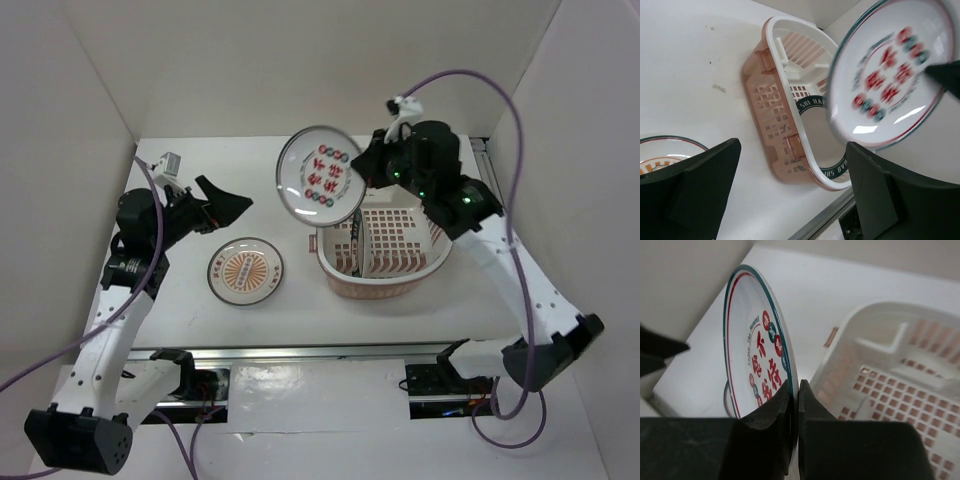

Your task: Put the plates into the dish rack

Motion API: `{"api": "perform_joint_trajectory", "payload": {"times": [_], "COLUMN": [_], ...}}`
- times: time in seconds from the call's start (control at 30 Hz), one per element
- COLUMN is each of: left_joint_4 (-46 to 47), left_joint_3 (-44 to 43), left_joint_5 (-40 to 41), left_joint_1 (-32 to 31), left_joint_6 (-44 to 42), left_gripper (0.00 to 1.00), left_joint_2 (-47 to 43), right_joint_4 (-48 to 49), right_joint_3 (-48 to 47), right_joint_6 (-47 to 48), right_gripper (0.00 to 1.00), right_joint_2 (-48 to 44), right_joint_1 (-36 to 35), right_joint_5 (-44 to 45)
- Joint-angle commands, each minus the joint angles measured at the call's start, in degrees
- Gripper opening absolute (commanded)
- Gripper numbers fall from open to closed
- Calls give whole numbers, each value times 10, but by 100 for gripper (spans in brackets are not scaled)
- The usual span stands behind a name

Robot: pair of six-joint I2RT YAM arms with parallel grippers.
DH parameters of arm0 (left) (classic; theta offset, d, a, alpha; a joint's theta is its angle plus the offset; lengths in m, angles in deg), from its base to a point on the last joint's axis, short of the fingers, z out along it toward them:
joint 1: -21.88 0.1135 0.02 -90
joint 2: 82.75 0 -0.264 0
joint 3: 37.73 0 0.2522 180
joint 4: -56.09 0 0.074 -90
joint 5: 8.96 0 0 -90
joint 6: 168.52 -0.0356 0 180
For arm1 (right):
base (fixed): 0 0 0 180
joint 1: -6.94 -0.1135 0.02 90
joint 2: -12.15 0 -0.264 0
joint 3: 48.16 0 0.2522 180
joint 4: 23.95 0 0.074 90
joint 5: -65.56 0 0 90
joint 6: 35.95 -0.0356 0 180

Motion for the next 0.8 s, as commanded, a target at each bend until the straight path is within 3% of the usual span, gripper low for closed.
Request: {"api": "perform_joint_trajectory", "payload": {"times": [0.0, 0.1, 0.3, 0.77], "left_joint_4": [-91, -126, -181, -194], "left_joint_3": [-42, -54, -49, -25], "left_joint_5": [24, 46, 63, 77], "left_joint_1": [-1, -1, -1, -1], "left_joint_6": [-58, -89, -116, -138], "left_gripper": [100, 100, 100, 100], "left_joint_2": [-44, -61, -72, -78], "right_joint_4": [-83, -158, -244, -244], "right_joint_3": [-100, -136, -102, 23], "right_joint_6": [39, 61, 55, -34], "right_gripper": [0, 0, 0, 0], "right_joint_2": [-78, -84, -91, -52], "right_joint_1": [4, 4, 9, -63], "right_joint_5": [208, 320, 494, 543]}}
